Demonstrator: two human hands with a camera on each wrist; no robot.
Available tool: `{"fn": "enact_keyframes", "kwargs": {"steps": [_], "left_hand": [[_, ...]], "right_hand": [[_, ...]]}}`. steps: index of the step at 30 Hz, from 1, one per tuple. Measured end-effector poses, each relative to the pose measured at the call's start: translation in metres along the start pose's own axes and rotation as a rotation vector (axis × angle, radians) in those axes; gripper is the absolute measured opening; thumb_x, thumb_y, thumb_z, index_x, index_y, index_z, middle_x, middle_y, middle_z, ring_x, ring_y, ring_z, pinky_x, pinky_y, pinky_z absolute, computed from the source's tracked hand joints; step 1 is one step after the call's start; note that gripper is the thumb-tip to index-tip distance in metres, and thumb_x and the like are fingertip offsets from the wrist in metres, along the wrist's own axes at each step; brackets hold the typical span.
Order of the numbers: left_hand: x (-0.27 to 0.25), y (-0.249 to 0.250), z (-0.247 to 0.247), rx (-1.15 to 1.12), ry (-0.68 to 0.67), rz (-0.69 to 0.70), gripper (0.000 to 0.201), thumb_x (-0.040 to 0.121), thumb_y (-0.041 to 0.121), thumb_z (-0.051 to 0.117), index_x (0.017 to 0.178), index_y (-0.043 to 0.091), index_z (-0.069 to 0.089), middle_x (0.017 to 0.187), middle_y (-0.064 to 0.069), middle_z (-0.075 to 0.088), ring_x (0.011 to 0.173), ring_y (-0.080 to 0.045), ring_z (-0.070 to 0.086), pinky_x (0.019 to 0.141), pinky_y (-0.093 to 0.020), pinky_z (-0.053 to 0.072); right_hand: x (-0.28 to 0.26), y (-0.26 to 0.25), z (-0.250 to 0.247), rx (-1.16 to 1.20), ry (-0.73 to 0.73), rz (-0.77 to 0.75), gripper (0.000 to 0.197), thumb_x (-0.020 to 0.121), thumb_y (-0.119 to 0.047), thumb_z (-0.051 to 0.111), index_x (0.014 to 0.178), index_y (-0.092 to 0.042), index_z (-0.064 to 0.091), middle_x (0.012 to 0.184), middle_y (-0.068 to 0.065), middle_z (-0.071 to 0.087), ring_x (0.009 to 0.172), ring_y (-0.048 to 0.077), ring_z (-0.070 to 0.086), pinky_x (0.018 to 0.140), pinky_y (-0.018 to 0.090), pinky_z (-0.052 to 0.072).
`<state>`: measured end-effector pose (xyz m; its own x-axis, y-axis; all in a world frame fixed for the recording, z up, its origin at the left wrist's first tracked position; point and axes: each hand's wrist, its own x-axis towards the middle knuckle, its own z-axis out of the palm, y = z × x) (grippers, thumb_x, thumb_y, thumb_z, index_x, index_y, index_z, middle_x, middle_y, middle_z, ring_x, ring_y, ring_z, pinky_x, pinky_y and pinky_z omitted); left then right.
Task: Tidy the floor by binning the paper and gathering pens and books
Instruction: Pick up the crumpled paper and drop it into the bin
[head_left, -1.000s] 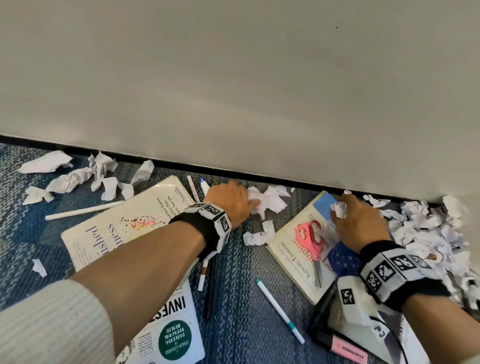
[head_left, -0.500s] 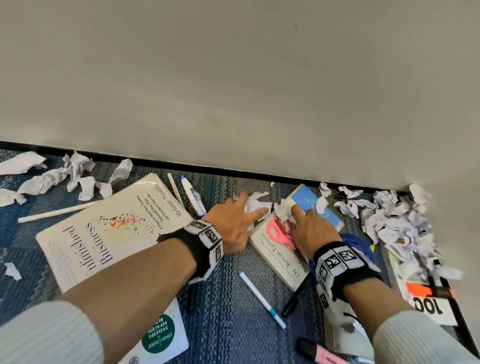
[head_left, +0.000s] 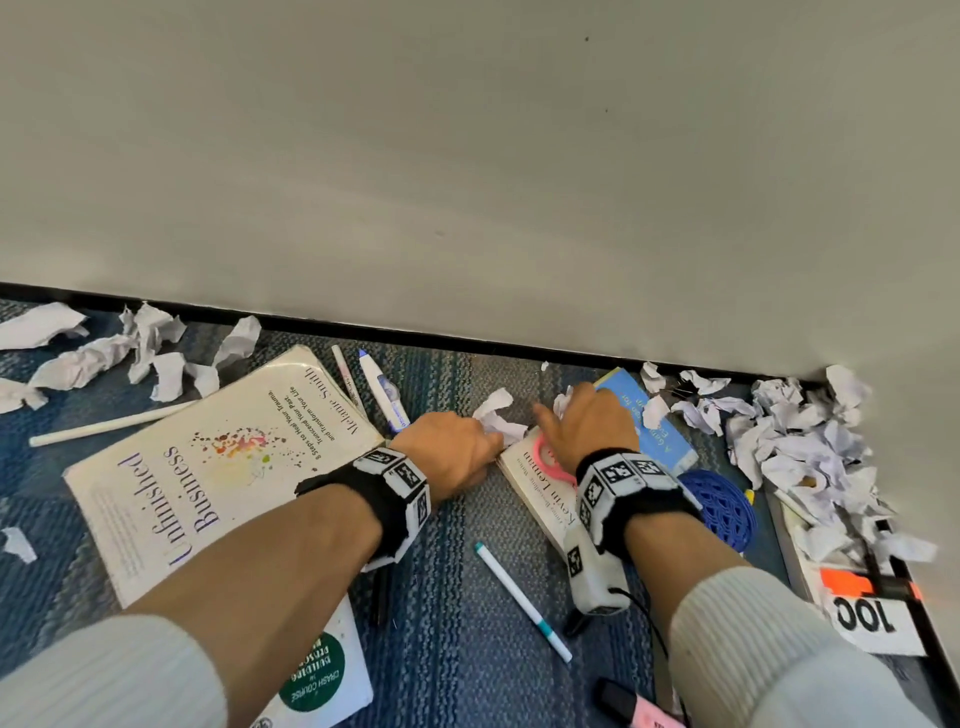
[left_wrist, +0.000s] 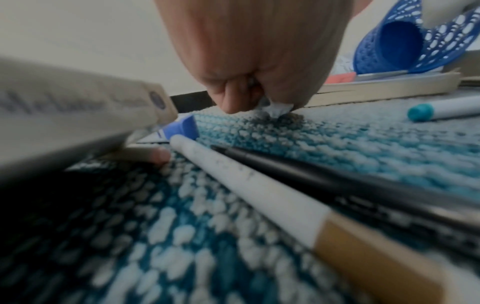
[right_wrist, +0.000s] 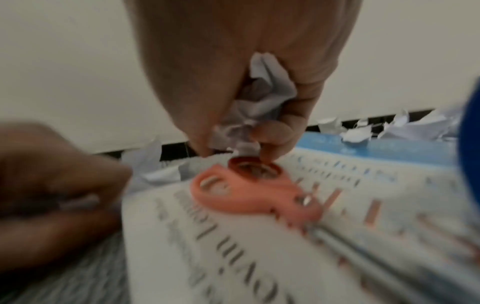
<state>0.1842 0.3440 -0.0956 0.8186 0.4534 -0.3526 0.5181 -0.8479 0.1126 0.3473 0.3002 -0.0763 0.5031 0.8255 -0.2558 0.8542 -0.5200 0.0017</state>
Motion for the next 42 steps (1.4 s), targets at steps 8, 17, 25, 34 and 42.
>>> {"fn": "enact_keyframes", "kwargs": {"steps": [8, 17, 25, 34, 42], "left_hand": [[-0.002, -0.02, -0.005, -0.279, 0.12, -0.274, 0.077, 0.088, 0.011, 0.049, 0.152, 0.023, 0.008, 0.105, -0.017, 0.066, 0.097, -0.038, 0.063, 0.077, -0.042, 0.048], [0.006, -0.017, 0.004, -0.145, 0.165, -0.28, 0.032, 0.103, 0.032, 0.035, 0.126, 0.01, 0.038, 0.106, -0.012, 0.065, 0.094, -0.032, 0.065, 0.065, -0.035, 0.041], [-0.004, -0.022, 0.003, -0.122, 0.178, -0.163, 0.038, 0.102, 0.04, 0.032, 0.094, 0.013, 0.058, 0.091, -0.011, 0.067, 0.082, -0.031, 0.066, 0.066, -0.034, 0.046], [-0.028, -0.031, -0.018, -0.187, 0.151, -0.173, 0.025, 0.098, 0.029, 0.045, 0.114, 0.011, 0.051, 0.117, -0.009, 0.055, 0.097, -0.031, 0.062, 0.078, -0.037, 0.048], [-0.056, -0.043, -0.035, -0.282, 0.259, -0.288, 0.028, 0.093, 0.018, 0.045, 0.119, 0.009, 0.039, 0.107, -0.015, 0.06, 0.087, -0.037, 0.062, 0.07, -0.04, 0.046]], "right_hand": [[0.022, 0.01, -0.001, 0.037, 0.037, -0.071, 0.038, 0.093, -0.029, 0.053, 0.124, -0.007, 0.051, 0.112, 0.022, 0.063, 0.108, 0.037, 0.057, 0.085, 0.038, 0.046], [0.054, -0.002, -0.009, 0.174, 0.183, -0.077, 0.031, 0.09, -0.025, 0.059, 0.098, 0.005, 0.064, 0.102, 0.027, 0.065, 0.095, 0.041, 0.061, 0.082, 0.041, 0.048], [0.063, -0.019, 0.013, 0.422, 0.129, 0.197, 0.037, 0.086, -0.028, 0.066, 0.103, 0.005, 0.062, 0.11, 0.026, 0.065, 0.106, 0.04, 0.059, 0.085, 0.038, 0.046], [0.066, -0.023, 0.011, 0.518, 0.118, 0.34, 0.028, 0.087, -0.021, 0.062, 0.099, 0.004, 0.068, 0.106, 0.026, 0.067, 0.102, 0.04, 0.062, 0.08, 0.037, 0.047], [0.047, -0.003, -0.005, 0.629, 0.149, 0.153, 0.042, 0.077, -0.034, 0.056, 0.089, 0.006, 0.066, 0.092, 0.028, 0.068, 0.092, 0.042, 0.063, 0.077, 0.037, 0.045]]}}
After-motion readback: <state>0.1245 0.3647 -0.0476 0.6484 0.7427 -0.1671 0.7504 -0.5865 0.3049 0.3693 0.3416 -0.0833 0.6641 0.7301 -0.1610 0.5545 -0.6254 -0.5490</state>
